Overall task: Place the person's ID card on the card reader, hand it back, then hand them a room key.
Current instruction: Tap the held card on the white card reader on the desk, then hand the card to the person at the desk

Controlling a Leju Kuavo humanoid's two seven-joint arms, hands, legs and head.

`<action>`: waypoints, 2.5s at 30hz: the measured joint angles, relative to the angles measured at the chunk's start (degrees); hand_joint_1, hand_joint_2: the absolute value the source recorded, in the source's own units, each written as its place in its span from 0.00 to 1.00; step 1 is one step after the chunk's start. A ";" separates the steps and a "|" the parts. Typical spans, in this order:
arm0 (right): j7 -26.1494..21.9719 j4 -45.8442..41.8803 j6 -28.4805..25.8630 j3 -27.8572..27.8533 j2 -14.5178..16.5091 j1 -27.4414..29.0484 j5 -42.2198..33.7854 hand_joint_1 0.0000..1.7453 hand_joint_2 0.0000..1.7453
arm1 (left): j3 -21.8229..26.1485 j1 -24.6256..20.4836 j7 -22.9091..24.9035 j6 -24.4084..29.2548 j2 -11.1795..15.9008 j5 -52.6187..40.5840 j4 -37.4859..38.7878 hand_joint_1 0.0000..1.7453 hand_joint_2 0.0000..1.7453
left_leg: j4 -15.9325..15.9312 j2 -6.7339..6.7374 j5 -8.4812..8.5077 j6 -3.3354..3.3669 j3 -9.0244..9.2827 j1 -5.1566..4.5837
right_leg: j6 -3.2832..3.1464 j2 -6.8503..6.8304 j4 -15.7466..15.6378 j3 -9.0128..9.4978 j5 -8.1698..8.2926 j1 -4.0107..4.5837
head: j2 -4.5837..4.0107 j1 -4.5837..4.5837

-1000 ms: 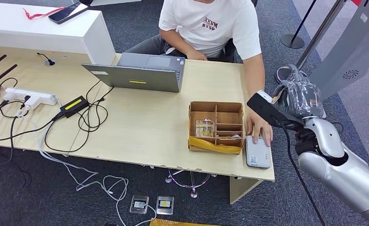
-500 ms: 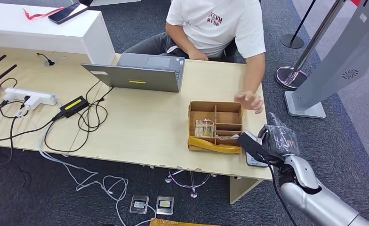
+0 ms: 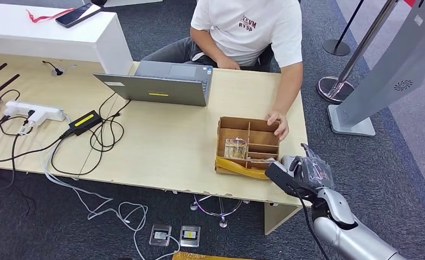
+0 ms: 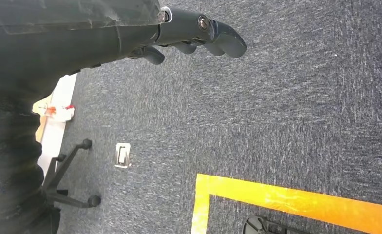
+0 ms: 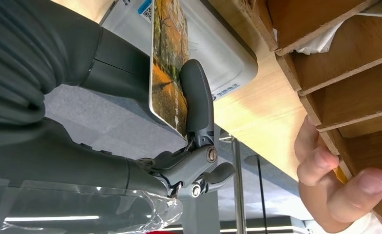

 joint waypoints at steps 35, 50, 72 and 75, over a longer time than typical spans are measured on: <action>-2.53 7.17 -0.74 -0.08 3.98 -0.14 -0.45 1.00 1.00 | -2.25 0.00 -0.02 0.28 0.05 2.82 -0.04 0.00 1.00 | 0.00 0.16 0.00 0.00 0.08 0.00 | -0.03 0.10 0.00 0.03 0.02 0.01 | 0.00 -0.01; 0.33 3.53 -1.96 -3.48 2.15 -5.77 2.85 1.00 1.00 | -5.28 0.01 -0.57 0.57 0.12 4.74 -0.07 0.00 1.00 | 0.01 0.18 0.00 0.00 0.09 -0.01 | -0.02 0.14 0.00 0.02 0.04 0.00 | 0.00 0.00; 4.68 -2.11 0.12 -7.73 -1.81 -13.98 13.97 1.00 1.00 | -9.18 -0.22 -0.88 0.84 0.21 5.33 -0.16 0.00 1.00 | 0.01 0.23 0.00 0.00 0.08 -0.01 | -0.03 0.17 0.01 0.00 0.06 -0.01 | 0.00 0.00; 5.74 -1.83 3.09 -7.56 -1.82 -18.33 18.65 1.00 1.00 | -10.44 -0.70 -0.13 0.85 0.28 5.21 -0.45 0.00 1.00 | 0.01 0.22 0.01 -0.01 0.07 -0.01 | -0.03 0.15 0.01 -0.01 0.07 0.00 | 0.00 -0.01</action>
